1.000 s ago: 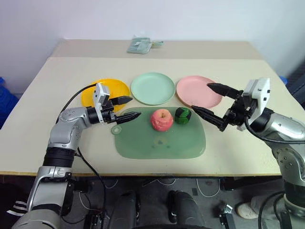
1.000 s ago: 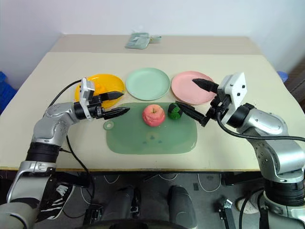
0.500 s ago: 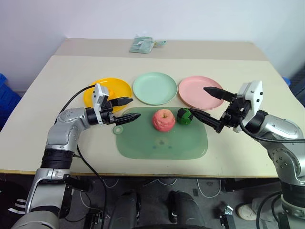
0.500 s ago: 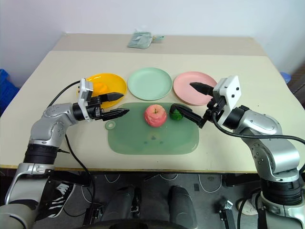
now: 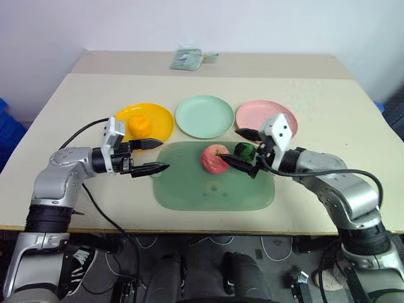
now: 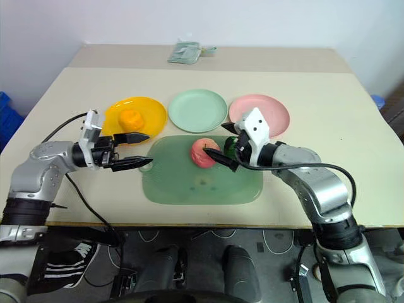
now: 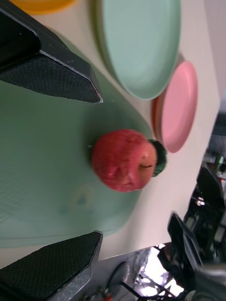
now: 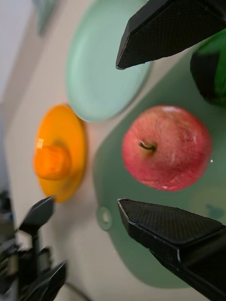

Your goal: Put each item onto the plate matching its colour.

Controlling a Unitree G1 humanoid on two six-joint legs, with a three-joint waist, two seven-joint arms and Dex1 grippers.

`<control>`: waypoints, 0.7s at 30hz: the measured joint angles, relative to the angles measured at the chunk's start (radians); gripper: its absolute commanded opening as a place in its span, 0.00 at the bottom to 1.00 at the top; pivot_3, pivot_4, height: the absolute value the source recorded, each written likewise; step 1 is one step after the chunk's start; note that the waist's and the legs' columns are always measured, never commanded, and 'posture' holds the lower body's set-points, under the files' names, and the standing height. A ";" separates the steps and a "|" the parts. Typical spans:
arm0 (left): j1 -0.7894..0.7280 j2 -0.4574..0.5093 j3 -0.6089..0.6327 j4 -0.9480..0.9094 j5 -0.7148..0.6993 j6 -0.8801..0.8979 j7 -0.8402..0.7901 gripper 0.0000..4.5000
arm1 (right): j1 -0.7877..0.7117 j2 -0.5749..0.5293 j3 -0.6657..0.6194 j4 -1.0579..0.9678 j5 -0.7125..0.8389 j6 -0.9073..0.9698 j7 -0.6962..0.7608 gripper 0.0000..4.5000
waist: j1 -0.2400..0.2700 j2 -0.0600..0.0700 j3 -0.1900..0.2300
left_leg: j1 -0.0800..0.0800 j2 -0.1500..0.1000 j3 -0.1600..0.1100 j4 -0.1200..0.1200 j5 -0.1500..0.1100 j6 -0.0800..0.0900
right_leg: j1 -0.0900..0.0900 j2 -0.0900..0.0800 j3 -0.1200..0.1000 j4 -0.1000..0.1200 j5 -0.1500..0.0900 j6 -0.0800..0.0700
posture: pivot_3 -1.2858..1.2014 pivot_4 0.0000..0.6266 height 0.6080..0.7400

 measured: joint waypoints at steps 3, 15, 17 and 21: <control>0.015 0.002 0.005 -0.005 0.006 -0.034 -0.002 0.99 | -0.064 0.008 0.027 0.023 -0.026 0.024 -0.004 1.00 | 0.004 0.000 0.000 | -0.001 0.000 -0.001 0.000 0.000 0.000 | -0.001 0.000 0.000 0.000 0.000 0.000 | 0.52 0.24 1.00; 0.055 0.005 0.042 -0.042 0.003 -0.060 0.033 0.99 | -0.144 0.029 0.172 0.123 -0.090 0.123 0.095 1.00 | -0.001 0.000 0.000 | -0.001 0.000 0.000 -0.001 0.000 0.000 | -0.001 0.000 0.000 0.001 0.000 0.000 | 0.52 0.24 1.00; 0.058 0.005 0.042 -0.049 0.003 -0.059 0.033 0.99 | -0.156 0.033 0.180 0.143 -0.113 0.119 0.097 1.00 | -0.001 0.000 0.000 | -0.001 0.000 0.000 -0.001 0.000 0.000 | -0.001 0.001 -0.001 0.001 0.000 0.000 | 0.52 0.24 1.00; 0.061 0.005 0.042 -0.056 0.003 -0.057 0.036 0.99 | -0.159 0.041 0.202 0.157 -0.146 0.105 0.110 1.00 | -0.002 0.000 0.000 | -0.001 0.000 0.000 -0.001 0.000 0.000 | -0.001 0.001 0.000 0.001 0.000 0.001 | 0.52 0.24 1.00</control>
